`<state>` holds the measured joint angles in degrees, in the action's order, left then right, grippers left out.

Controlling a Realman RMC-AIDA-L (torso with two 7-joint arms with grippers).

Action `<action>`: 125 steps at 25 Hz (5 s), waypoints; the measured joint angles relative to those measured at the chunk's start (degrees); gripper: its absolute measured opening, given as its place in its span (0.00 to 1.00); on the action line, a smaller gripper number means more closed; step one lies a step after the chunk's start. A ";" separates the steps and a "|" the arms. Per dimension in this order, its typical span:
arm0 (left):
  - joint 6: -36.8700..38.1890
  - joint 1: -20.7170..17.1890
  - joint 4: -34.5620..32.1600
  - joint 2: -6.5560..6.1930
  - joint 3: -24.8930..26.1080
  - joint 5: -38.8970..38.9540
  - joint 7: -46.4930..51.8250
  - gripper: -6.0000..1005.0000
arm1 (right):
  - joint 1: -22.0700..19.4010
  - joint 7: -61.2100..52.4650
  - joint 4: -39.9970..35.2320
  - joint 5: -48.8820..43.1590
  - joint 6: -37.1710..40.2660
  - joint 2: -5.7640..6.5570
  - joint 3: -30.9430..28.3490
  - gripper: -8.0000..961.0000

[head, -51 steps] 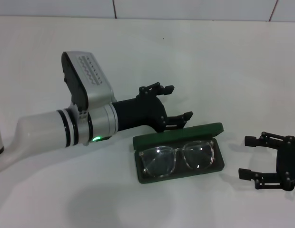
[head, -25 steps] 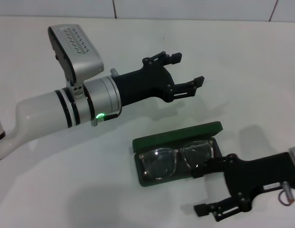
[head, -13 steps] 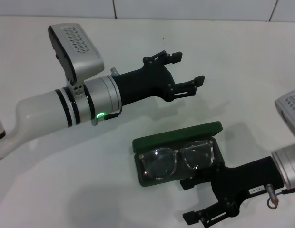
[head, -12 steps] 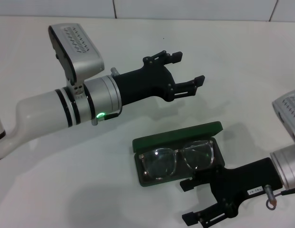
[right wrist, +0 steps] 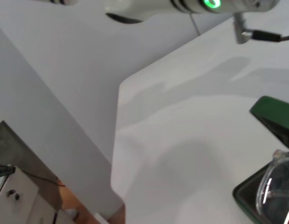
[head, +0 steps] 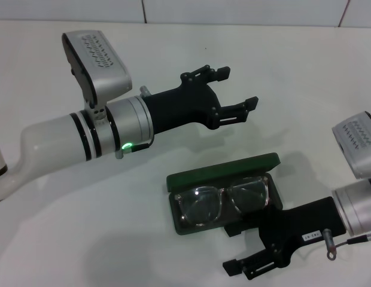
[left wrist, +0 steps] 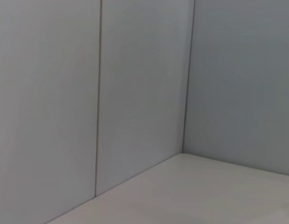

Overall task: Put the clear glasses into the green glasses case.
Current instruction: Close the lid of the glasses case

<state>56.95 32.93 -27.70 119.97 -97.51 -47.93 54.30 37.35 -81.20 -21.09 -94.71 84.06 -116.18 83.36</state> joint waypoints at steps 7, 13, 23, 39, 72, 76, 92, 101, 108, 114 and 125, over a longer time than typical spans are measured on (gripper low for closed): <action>1.13 -0.32 0.00 -0.12 0.17 -0.19 0.02 0.88 | 0.27 -0.99 -0.30 0.47 -2.12 0.00 -0.16 0.90; 1.13 -0.33 0.20 -0.33 1.76 -0.09 -0.18 0.88 | 0.58 -1.02 -0.78 1.83 -3.90 0.00 -0.02 0.90; 5.86 -2.08 -0.12 -0.72 12.73 -0.32 -0.85 0.88 | -1.11 -1.18 -6.98 -1.46 5.40 1.02 -0.02 0.89; 7.72 -2.47 -1.72 -1.30 18.79 -0.44 -1.99 0.88 | 8.48 -9.87 -6.02 4.18 -1.39 -0.01 14.63 0.89; 15.38 -6.52 -3.95 -4.75 22.81 -0.51 3.52 0.88 | 6.15 -14.69 -14.09 4.44 -14.11 0.09 17.90 0.89; 15.37 -6.47 -3.94 -4.75 22.79 -0.59 3.53 0.88 | 6.06 -14.64 -14.60 4.43 -14.20 0.20 17.89 0.89; 1.43 -1.35 -3.24 -0.91 22.18 -19.46 10.13 0.88 | -15.07 8.38 -25.07 -6.92 10.28 1.21 -0.52 0.89; -2.82 5.96 1.12 0.14 16.28 -28.83 16.28 0.88 | -14.93 11.81 -17.74 -7.38 8.86 0.90 -2.70 0.89; -1.73 4.00 0.49 0.18 13.99 -28.83 15.26 0.88 | -13.71 11.77 -16.69 -7.10 8.02 0.88 -2.78 0.89; 1.27 1.00 0.46 0.37 13.85 -27.47 9.22 0.88 | -12.04 11.23 -15.72 -7.08 7.15 0.80 -2.82 0.89; 6.16 -3.69 3.00 0.57 13.45 -20.63 -4.35 0.88 | -7.92 8.62 -13.03 -7.09 5.69 0.50 -2.83 0.89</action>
<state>63.11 29.24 -24.70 120.54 -84.06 -68.57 49.94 29.43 -72.57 -34.12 -101.79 89.75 -115.67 80.53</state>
